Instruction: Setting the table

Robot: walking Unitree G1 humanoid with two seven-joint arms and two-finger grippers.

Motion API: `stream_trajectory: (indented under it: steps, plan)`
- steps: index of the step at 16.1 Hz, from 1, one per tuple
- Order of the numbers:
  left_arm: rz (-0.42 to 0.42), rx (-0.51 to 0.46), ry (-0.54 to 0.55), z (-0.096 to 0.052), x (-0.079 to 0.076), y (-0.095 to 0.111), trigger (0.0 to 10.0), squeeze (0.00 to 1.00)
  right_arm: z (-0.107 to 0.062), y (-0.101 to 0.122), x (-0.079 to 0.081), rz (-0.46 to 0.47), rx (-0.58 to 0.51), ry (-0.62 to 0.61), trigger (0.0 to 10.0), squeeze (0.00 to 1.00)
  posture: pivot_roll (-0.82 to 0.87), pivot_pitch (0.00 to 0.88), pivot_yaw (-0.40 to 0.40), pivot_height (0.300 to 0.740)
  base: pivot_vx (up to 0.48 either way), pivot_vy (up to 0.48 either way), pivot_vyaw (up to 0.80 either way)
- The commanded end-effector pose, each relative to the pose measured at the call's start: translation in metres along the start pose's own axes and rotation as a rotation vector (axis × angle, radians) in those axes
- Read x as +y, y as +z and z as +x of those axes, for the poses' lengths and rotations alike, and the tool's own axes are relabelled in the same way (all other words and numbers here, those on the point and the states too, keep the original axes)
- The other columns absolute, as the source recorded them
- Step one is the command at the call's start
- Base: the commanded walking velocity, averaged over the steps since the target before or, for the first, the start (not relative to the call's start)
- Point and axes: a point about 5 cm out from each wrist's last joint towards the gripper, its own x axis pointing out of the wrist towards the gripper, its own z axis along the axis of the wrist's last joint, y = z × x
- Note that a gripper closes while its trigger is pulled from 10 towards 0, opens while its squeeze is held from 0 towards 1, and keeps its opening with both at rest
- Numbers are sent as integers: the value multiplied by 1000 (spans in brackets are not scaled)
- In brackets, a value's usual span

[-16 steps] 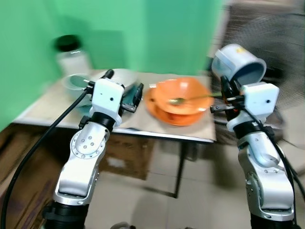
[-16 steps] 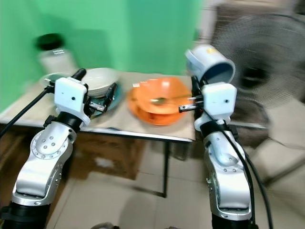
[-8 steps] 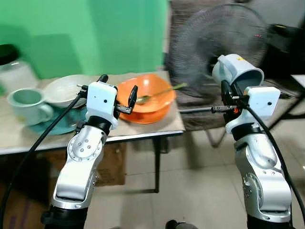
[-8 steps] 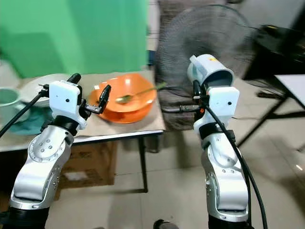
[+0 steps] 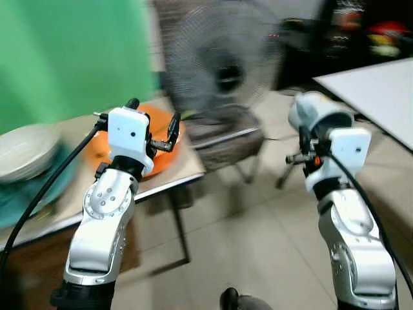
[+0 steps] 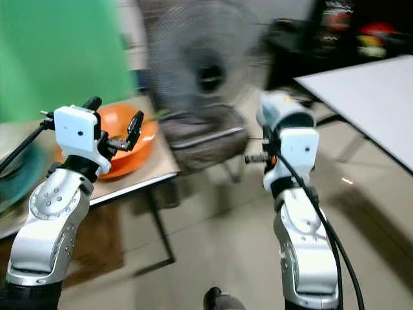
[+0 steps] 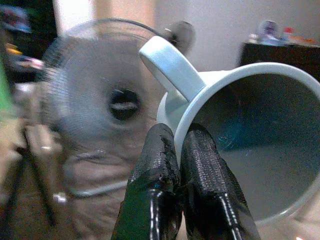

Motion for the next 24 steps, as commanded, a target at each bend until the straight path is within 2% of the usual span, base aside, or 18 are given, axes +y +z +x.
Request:
stream_trajectory:
  steps: [1, 5, 8, 14, 18, 24]
  plan:
    - [4, 7, -3, -2, -2, -1, 10000, 0, 0, 8, -3, -9, -25, -11, 10000, 0, 2, 19, -2, 740, 0, 0, -800]
    - [31, 24, 18, -5, 1, -4, 10000, 0, 4, 12, -1, -36, -29, 12, 10000, 0, 4, 16, -22, 740, 0, 0, -800]
    - [20, 20, 15, -7, 1, -4, 10000, 0, 5, 11, 1, -49, -15, 33, 10000, 0, 9, 4, -36, 740, 0, 0, -800]
    - [23, 35, -36, -5, -1, -8, 10000, 0, 0, 5, 2, -37, 6, 23, 10000, 0, -2, 0, -9, 740, 130, 0, 0]
    - [26, 39, -68, -3, -5, -9, 10000, 0, -3, 3, 1, -35, 22, 12, 10000, 0, -4, 0, -1, 740, 280, 0, -761]
    - [16, 47, -52, -7, -3, -11, 10000, 0, -4, 5, 2, -64, 7, 32, 10000, 0, -4, 0, -11, 740, 297, 0, -133]
